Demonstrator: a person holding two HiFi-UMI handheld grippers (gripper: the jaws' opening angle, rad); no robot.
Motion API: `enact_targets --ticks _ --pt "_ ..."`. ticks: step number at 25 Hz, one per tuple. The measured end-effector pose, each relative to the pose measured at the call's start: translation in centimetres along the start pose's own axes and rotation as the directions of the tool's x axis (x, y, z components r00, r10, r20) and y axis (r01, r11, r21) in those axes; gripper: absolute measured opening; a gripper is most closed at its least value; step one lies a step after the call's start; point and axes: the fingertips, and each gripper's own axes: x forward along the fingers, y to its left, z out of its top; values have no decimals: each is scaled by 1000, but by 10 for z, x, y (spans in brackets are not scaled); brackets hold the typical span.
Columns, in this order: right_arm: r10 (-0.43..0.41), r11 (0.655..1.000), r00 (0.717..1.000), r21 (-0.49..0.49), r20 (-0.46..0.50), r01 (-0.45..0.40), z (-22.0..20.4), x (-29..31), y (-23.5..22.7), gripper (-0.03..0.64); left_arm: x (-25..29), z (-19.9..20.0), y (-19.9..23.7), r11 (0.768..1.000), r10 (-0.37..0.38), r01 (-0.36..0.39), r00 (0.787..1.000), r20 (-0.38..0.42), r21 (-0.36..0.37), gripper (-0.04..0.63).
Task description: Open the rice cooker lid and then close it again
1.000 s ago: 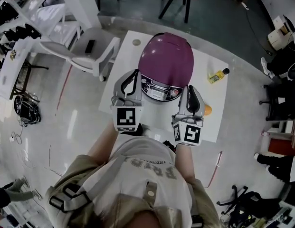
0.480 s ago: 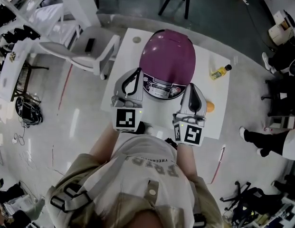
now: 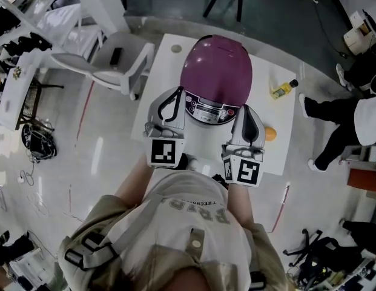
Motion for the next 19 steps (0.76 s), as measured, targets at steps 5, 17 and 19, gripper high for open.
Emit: enact_targets --ticks 5,17,19 --pt "6 999 1000 -37 2 -6 2 0 5 0 0 1 -5 1000 -15 15 1000 6 20 9" --pt "8 997 1000 -79 -4 -9 2 2 6 0 3 0 -6 999 -24 24 1000 8 29 9" --pt "9 997 1000 -83 -3 -9 1 3 6 0 4 -2 -6 999 -26 26 1000 3 32 9"
